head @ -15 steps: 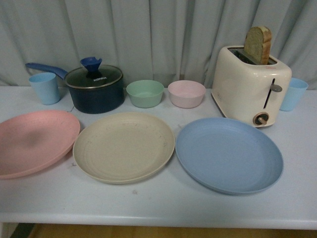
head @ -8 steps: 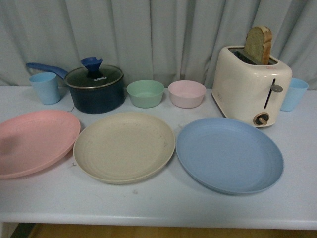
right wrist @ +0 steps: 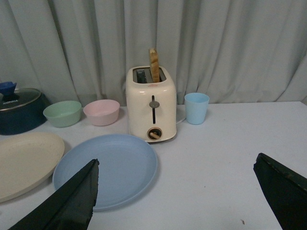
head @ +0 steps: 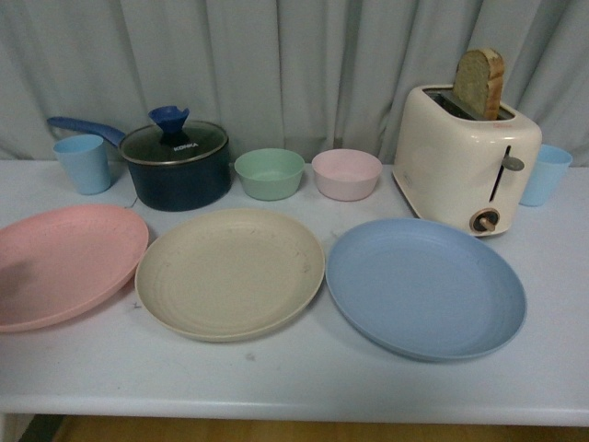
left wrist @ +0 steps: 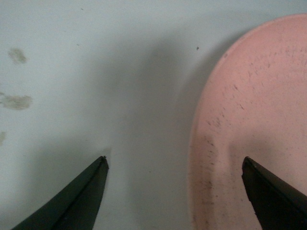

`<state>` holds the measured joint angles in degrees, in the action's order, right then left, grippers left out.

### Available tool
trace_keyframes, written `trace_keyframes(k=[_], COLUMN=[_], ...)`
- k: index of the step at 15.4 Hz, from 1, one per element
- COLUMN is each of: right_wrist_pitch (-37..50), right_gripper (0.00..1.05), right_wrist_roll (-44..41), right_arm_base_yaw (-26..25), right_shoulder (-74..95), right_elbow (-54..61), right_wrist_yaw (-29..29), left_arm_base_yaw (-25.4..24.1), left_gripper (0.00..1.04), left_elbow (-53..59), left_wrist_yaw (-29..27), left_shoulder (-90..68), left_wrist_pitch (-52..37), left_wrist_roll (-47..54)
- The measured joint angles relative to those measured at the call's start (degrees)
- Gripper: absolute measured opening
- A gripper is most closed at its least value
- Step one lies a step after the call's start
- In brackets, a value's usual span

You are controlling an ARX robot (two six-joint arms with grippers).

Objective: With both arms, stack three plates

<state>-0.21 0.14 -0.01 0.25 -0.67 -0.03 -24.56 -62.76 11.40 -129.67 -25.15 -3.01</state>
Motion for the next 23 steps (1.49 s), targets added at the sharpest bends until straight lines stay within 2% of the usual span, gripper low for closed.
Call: trace_keyframes(k=[6, 8, 11, 13, 15, 18, 21, 23], right_wrist_pitch=[0.02, 0.00, 0.00, 0.00, 0.00, 0.00, 0.00, 0.00], right_gripper=[0.98, 0.98, 0.98, 0.98, 0.98, 0.98, 0.98, 0.98], right_wrist_roll=[0.00, 0.00, 0.00, 0.00, 0.00, 0.00, 0.00, 0.00], right_arm_base_yaw=[0.00, 0.00, 0.00, 0.00, 0.00, 0.00, 0.00, 0.00], right_shoulder=[0.00, 0.00, 0.00, 0.00, 0.00, 0.00, 0.00, 0.00], right_elbow=[0.00, 0.00, 0.00, 0.00, 0.00, 0.00, 0.00, 0.00], right_wrist_yaw=[0.00, 0.00, 0.00, 0.00, 0.00, 0.00, 0.00, 0.00], left_arm_base_yaw=[0.17, -1.40, -5.53, -6.38, -1.90, 9.60, 19.71, 23.23], left_gripper=[0.21, 0.05, 0.03, 0.03, 0.03, 0.03, 0.03, 0.03], left_elbow=[0.63, 1.07, 2.69, 6.08, 9.27, 10.54, 10.99, 8.79], left_wrist_yaw=[-0.11, 0.79, -0.24, -0.20, 2.38, 4.85, 3.76, 2.58], left_shoulder=[0.22, 2.97, 10.88, 17.51, 25.99, 31.93, 27.80, 21.55], left_wrist_pitch=[0.66, 2.64, 6.47, 7.98, 8.85, 8.61, 4.61, 1.62], left_wrist_roll=[0.55, 0.50, 5.25, 8.52, 9.22, 7.21, 1.62, -2.75])
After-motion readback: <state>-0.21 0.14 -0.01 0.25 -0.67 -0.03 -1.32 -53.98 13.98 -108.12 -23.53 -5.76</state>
